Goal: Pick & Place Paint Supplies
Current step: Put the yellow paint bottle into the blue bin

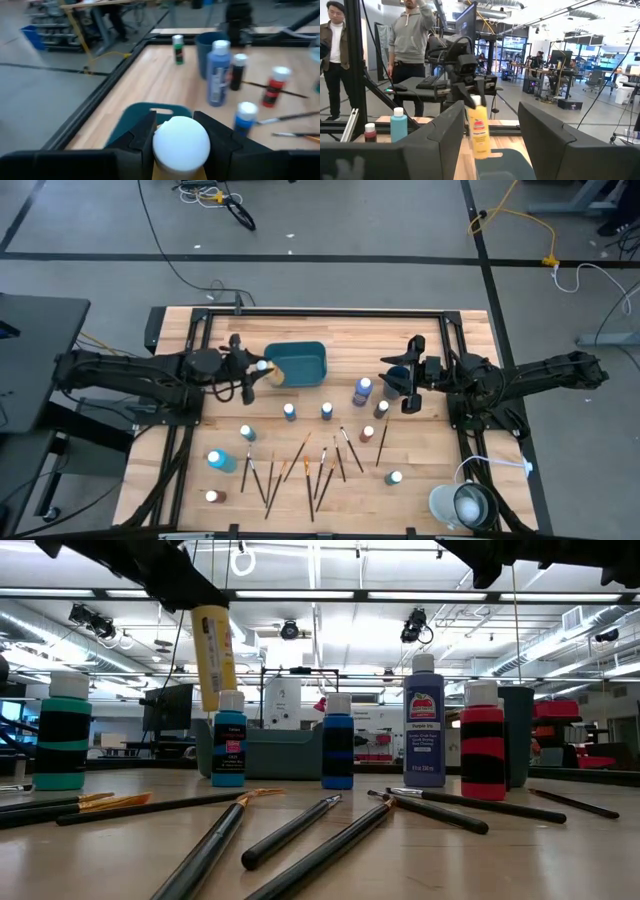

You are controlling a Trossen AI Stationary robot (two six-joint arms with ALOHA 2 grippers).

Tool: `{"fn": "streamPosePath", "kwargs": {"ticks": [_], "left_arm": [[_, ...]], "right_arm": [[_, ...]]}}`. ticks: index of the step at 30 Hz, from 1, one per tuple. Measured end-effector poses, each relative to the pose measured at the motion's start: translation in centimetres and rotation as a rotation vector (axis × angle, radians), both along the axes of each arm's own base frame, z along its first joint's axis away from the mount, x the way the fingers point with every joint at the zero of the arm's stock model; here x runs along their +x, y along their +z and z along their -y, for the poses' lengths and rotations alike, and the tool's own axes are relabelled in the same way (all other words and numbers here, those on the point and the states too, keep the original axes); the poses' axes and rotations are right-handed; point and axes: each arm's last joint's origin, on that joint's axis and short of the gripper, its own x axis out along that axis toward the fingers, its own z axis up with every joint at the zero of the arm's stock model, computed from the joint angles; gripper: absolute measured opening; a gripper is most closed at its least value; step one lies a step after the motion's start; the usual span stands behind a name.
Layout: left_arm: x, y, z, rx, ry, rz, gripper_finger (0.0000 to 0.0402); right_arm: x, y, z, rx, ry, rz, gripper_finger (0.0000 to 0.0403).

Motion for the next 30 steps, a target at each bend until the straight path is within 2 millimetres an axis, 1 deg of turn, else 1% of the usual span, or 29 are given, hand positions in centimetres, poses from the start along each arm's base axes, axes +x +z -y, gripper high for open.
{"fn": "streamPosePath", "kwargs": {"ticks": [6,10,16,20,23,30], "left_arm": [[1.2,-1.3,-2.0,-0.014,0.105,-0.068,0.0122],[2.2,-1.9,-3.1,-0.019,0.157,-0.067,0.0123],[3.4,-3.9,-4.4,-0.088,0.232,-0.13,0.0123],[3.9,-4.8,-5.0,-0.115,0.281,-0.151,0.0123],[4.2,-5.0,-5.3,-0.115,0.317,-0.139,0.0124],[3.9,-5.0,-6.2,-0.162,0.387,-0.104,0.0123]], "right_arm": [[0.2,-0.1,0.0,0.0,-0.001,-0.005,0.0191],[0.3,-0.2,0.0,-0.001,0.0,-0.01,0.0191],[0.4,-0.3,0.0,0.0,-0.006,-0.016,0.0191],[0.4,-0.3,0.0,0.0,-0.005,-0.015,0.0191],[0.4,-0.3,0.0,0.0,-0.006,-0.017,0.0191],[0.4,-0.3,0.0,-0.001,-0.004,-0.019,0.0191]]}}
